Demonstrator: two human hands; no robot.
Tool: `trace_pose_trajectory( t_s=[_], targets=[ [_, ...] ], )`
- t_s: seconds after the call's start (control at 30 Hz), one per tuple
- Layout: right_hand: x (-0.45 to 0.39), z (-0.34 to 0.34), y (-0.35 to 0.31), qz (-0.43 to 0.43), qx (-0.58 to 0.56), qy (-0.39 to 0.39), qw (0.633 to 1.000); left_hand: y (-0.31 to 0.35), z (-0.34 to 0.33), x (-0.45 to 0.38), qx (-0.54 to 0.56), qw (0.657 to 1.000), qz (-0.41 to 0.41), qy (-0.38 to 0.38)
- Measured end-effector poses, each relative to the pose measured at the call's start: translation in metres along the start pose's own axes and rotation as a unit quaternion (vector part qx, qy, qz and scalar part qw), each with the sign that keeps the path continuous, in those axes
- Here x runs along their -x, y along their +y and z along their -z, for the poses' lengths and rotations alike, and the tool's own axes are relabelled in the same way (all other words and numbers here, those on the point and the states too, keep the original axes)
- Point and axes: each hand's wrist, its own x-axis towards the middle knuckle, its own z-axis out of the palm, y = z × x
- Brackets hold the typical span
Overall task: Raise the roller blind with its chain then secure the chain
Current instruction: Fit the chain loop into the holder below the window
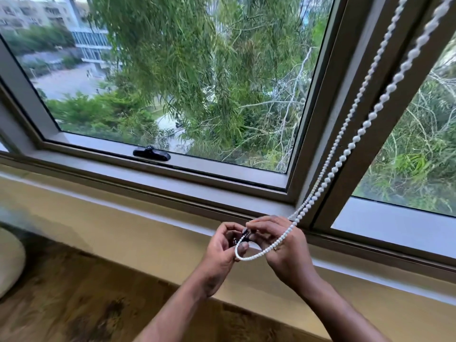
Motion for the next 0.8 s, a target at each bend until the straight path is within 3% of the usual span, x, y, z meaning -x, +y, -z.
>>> trace_pose_trajectory(
  t_s=[0.37,0.8],
  targets=[
    [0.004,0.004,0.001,-0.03,-0.024,-0.016,0.999,-0.006,0.003,0.0,-0.111,0.993,-0.048,0.014],
    [0.004,0.006,0.009,-0.034,-0.065,-0.03,0.997,-0.011,-0.002,-0.002,-0.135,0.989,-0.054,0.001]
  ],
)
